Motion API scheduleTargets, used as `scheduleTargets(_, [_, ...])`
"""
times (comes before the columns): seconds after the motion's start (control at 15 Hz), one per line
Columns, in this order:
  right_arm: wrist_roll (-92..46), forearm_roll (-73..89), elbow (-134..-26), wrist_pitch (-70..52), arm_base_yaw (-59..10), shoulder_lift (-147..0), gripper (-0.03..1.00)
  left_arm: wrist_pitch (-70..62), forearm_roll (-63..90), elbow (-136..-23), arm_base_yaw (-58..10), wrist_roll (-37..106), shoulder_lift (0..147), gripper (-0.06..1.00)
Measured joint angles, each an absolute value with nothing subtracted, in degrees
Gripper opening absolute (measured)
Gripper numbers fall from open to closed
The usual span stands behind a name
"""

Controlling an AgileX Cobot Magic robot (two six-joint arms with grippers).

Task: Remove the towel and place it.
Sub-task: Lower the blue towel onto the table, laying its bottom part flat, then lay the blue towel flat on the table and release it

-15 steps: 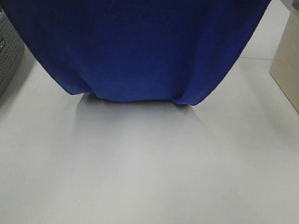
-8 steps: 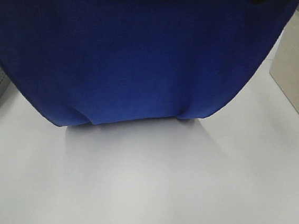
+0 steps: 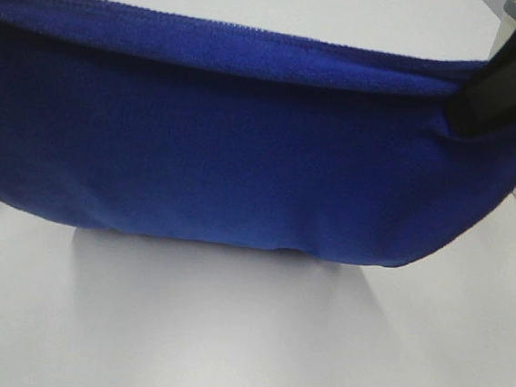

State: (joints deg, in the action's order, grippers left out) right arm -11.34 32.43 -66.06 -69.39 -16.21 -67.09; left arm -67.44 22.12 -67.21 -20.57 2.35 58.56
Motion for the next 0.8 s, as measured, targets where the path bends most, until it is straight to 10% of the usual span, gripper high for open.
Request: scheduleTargets(0.8, [-7.9, 35.6, -45.5, -68.9, -16.2, -57.2, 0.02, -67.3, 30.6, -48.5, -20.6, 1.9, 55.7, 0.00])
